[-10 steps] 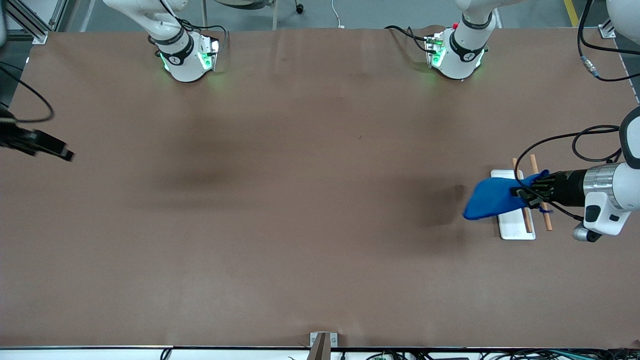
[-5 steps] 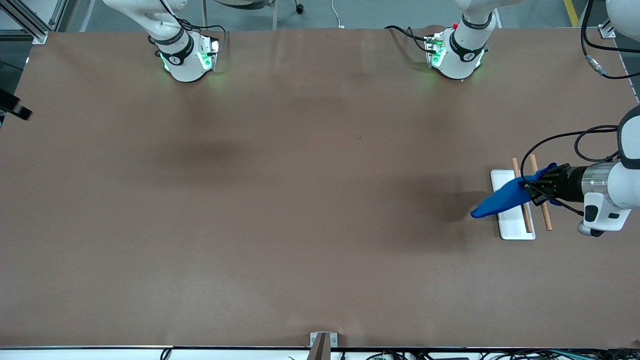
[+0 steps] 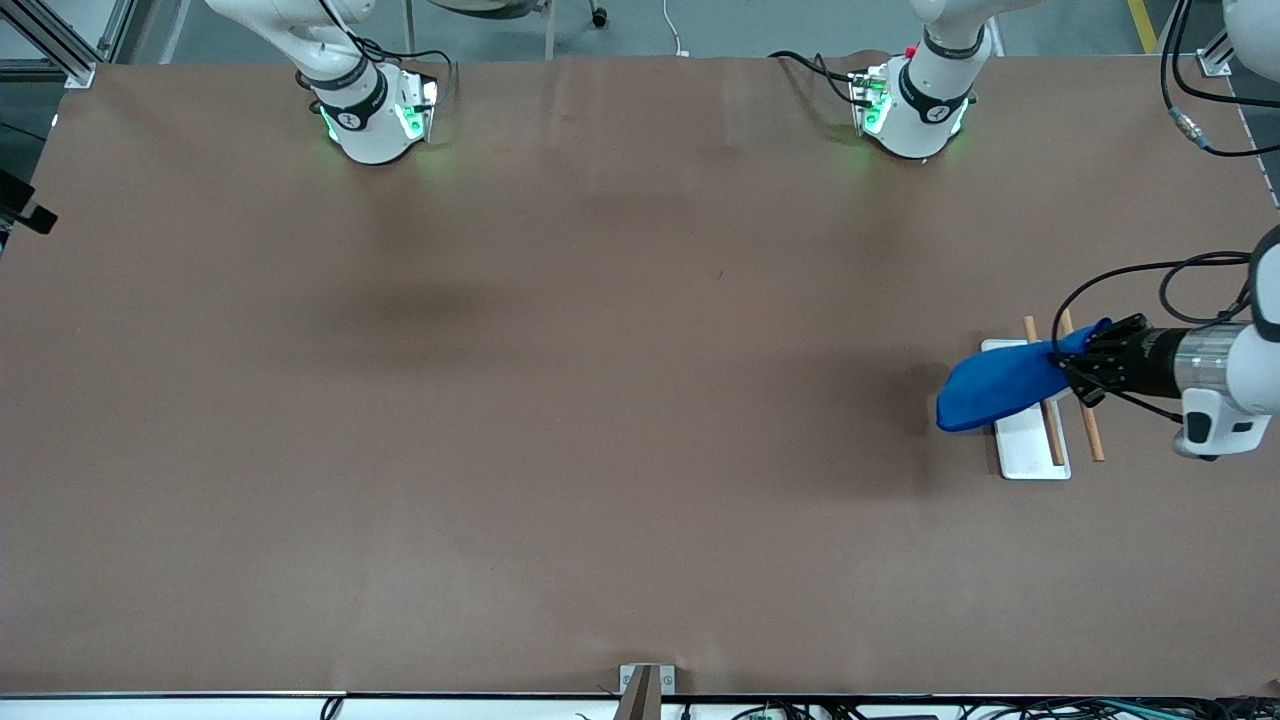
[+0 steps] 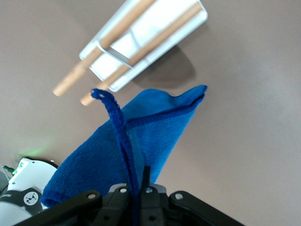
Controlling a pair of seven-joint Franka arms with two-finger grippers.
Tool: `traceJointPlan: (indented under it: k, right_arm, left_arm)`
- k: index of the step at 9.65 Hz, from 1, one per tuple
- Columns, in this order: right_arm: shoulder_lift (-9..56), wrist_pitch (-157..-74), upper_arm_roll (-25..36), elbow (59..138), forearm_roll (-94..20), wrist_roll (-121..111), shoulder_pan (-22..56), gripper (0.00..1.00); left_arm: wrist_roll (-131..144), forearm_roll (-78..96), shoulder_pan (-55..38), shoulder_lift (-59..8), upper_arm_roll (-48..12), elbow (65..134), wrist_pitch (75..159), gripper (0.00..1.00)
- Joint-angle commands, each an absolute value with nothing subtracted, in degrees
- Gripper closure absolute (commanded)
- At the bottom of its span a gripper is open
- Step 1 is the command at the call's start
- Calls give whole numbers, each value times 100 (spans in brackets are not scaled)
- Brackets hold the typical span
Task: Right arm passes towel to left arm to hang
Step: 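Drape the towel over the wooden rods with the left gripper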
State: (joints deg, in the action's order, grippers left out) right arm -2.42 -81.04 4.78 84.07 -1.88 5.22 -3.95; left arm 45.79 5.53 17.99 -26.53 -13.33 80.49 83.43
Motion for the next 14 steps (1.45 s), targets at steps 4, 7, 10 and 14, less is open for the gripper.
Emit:
traceJointPlan:
  k: [4, 7, 10, 14]
  right_arm:
    - [-220, -8051, 545, 8350, -62, 615, -326, 0]
    - [-193, -8051, 729, 8332, -35, 580, -132, 0]
    - [-193, -8051, 729, 8297, -26, 150, -369, 0]
    - [-193, -8033, 721, 8314, 79, 193, -369, 0]
  left_arm:
    - [3306, -93, 2391, -2900, -1327, 8209, 8744, 99]
    - [2640, -561, 2355, -2918, -1336, 8148, 8930, 99]
    - [2059, -922, 2425, -3014, -1310, 8024, 9201, 99]
    - [1609, -932, 2724, -3260, -1318, 8042, 9457, 94]
